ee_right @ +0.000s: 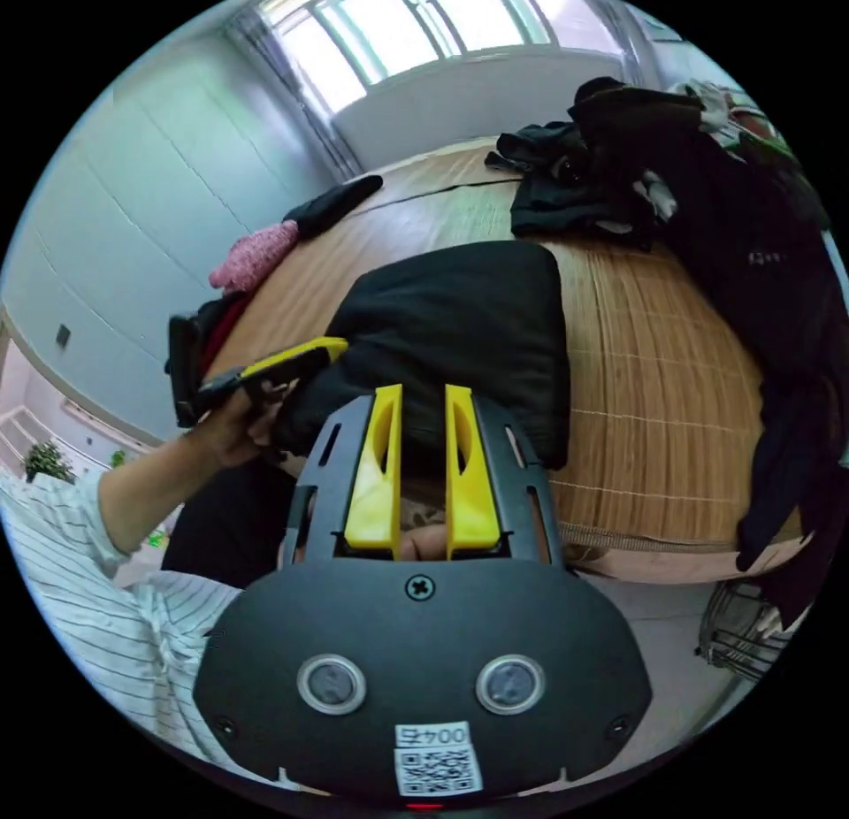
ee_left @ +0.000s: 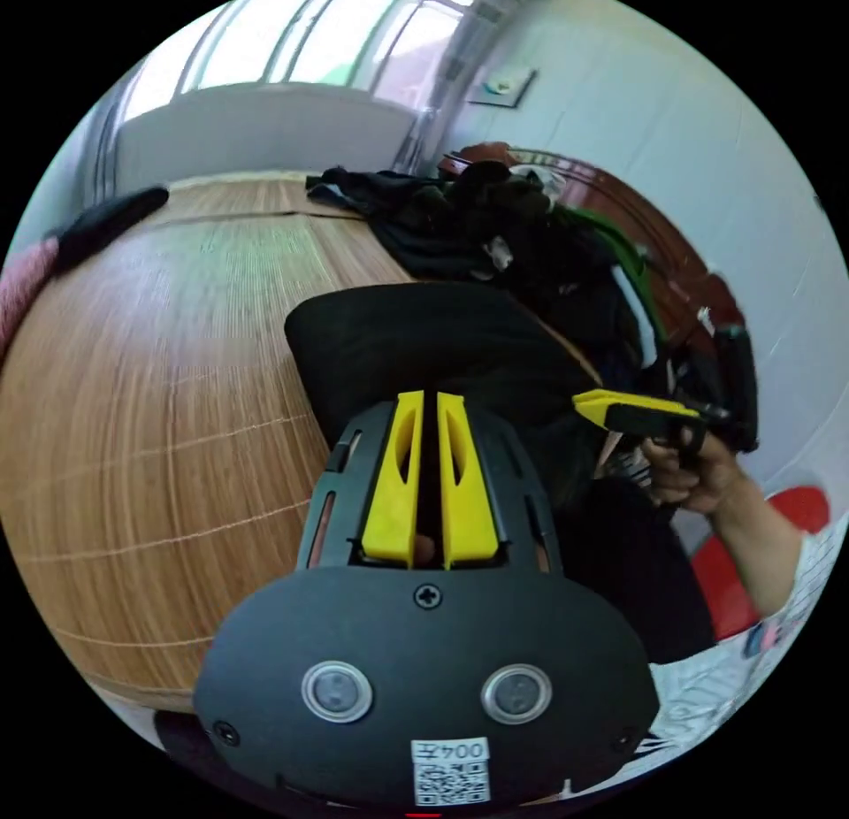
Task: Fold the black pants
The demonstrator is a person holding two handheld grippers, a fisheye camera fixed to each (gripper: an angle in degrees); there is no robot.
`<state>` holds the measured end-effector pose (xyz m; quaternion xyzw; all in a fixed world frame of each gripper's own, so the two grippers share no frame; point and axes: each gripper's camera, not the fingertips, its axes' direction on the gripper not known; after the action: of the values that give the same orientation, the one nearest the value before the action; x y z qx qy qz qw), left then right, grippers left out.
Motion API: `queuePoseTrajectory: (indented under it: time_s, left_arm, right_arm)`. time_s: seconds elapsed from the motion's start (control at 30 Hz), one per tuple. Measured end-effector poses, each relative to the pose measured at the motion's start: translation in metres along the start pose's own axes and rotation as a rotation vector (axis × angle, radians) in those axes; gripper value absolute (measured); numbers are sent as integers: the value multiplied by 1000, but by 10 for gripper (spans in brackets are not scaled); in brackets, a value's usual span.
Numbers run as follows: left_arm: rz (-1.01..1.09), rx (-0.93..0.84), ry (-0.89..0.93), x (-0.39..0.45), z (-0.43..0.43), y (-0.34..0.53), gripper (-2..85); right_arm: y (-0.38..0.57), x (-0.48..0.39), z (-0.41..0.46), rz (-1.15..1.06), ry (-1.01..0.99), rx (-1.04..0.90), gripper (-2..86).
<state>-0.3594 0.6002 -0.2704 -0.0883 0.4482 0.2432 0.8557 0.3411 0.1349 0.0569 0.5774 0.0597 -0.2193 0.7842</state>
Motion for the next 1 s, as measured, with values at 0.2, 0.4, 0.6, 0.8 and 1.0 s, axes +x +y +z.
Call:
queuePoseTrajectory:
  time_s: [0.2, 0.4, 0.6, 0.8, 1.0]
  left_arm:
    - [-56, 85, 40, -1, -49, -50, 53]
    - [-11, -17, 8, -1, -10, -103, 44]
    - [-60, -11, 59, -39, -14, -156, 27]
    - [-95, -11, 79, -72, -26, -218, 21]
    - [-190, -39, 97, -116, -64, -301, 14]
  right_arm:
    - [42, 133, -43, 403, -350, 181, 158]
    - [59, 188, -10, 551, -569, 136, 186]
    - [49, 175, 17, 465, -618, 5, 187]
    - [63, 161, 52, 521, -647, -47, 100]
    - [61, 80, 39, 413, -624, 77, 76]
